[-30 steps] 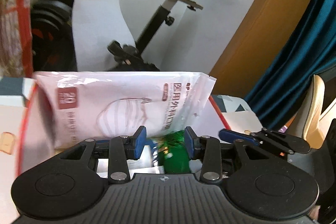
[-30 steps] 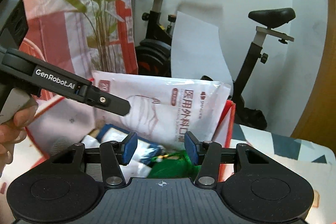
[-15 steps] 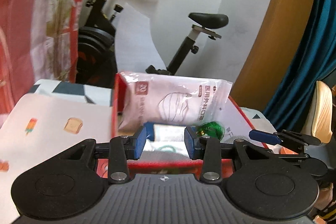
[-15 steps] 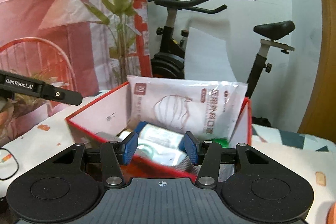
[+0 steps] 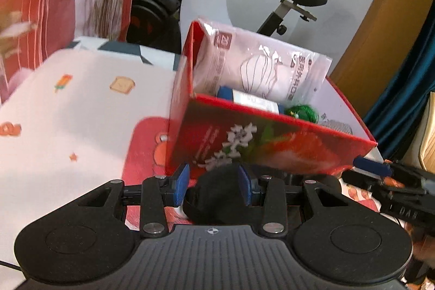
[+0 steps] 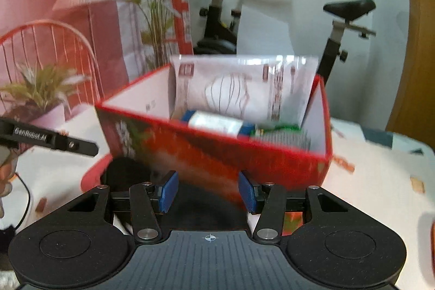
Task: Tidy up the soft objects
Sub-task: 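Move both grippers down to the black eye mask beside the box, then close both grippers on the black eye mask's padded edge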
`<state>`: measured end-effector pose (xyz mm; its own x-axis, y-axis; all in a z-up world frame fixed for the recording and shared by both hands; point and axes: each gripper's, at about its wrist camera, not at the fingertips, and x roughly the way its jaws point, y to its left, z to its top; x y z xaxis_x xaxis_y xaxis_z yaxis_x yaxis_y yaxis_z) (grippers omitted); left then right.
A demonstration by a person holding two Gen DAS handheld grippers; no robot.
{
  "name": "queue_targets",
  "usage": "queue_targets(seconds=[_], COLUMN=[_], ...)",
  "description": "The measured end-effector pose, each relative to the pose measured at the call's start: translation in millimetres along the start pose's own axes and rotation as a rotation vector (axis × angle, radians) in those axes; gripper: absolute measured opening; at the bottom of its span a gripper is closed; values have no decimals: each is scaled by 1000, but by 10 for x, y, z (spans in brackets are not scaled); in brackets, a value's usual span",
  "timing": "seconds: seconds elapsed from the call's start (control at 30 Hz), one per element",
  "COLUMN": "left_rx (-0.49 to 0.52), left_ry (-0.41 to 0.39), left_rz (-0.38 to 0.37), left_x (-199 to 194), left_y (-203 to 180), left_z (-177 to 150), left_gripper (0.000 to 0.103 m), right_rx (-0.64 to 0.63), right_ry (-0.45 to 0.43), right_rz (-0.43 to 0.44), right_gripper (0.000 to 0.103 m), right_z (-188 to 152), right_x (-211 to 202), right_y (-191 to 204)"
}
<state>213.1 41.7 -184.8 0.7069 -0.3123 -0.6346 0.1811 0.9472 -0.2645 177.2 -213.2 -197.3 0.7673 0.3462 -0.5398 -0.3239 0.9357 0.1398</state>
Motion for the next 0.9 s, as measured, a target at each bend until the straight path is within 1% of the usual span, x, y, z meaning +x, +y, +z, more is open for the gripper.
queue_targets(seconds=[0.07, 0.17, 0.23, 0.33, 0.4, 0.43, 0.47, 0.63, 0.73, 0.87, 0.9], left_rx=[-22, -18, -8, -8, -6, -2, 2, 27, 24, 16, 13], left_ry=[23, 33, 43, 63, 75, 77, 79, 125, 144, 169, 163], left_rz=[-5, -1, 12, 54, 68, 70, 72, 97, 87, 91, 92], left_x=[50, 124, 190, 312, 384, 406, 429, 613, 638, 646, 638], left_y=[25, -4, -21, -27, -25, -27, -31, -52, -70, -68, -65], left_z=[-66, -107, -128, -177, -186, -188, -189, -240, -314, -393, -407], left_gripper=[41, 43, 43, 43, 44, 47, 49, 50, 50, 51, 52], right_rx=[13, 29, 44, 73, 94, 103, 113, 151, 178, 221, 230], right_ry=[29, 67, 79, 85, 85, 88, 94, 130, 156, 179, 179], right_rz=[5, 0, -18, -49, -66, -70, -72, -52, -38, -51, -52], right_gripper=[46, 47, 47, 48, 55, 56, 56, 57, 57, 58, 58], right_z=[-92, -194, -255, -317, -355, -374, -392, -487, -531, -593, -605], right_x=[33, 106, 147, 201, 224, 235, 246, 311, 361, 420, 421], right_y=[13, 13, -8, -75, -125, -149, -174, -224, -257, -314, -325])
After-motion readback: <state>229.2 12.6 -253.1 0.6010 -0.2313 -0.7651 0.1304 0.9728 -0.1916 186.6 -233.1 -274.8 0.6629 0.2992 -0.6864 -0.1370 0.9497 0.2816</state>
